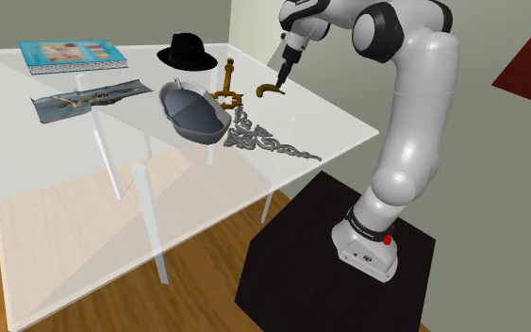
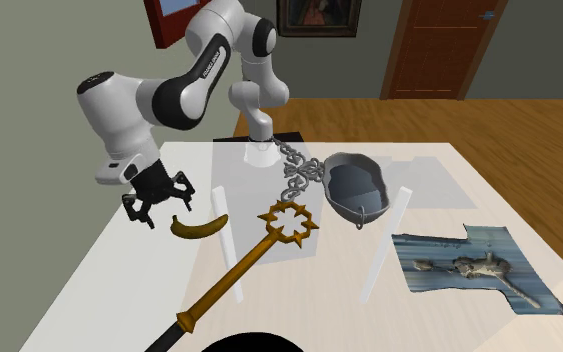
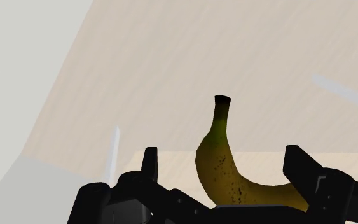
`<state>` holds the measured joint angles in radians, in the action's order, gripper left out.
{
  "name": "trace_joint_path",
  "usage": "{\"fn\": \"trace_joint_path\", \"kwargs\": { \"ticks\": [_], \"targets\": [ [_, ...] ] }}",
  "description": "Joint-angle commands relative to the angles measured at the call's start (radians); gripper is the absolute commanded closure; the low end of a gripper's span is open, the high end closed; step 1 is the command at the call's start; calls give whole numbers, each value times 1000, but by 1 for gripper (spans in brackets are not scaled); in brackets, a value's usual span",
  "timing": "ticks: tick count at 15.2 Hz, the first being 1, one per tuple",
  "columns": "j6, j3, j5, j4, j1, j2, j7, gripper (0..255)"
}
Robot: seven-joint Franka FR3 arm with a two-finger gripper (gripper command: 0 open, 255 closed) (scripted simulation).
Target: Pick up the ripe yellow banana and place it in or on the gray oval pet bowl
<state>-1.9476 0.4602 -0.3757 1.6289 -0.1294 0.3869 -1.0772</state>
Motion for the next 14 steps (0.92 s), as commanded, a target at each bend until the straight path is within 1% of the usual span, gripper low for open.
{"fn": "trace_joint_path", "kwargs": {
  "ticks": [1, 3, 10, 11, 14],
  "targets": [
    [-22, -3, -6, 16, 1, 7, -6, 0],
    [-40, -6, -11, 28, 2, 14, -9, 0],
    [-39, -6, -11, 28, 2, 14, -9, 0],
    [-39, -6, -11, 28, 2, 14, -9, 255],
    [-40, -6, -11, 28, 2, 14, -9, 255]
  ]
}}
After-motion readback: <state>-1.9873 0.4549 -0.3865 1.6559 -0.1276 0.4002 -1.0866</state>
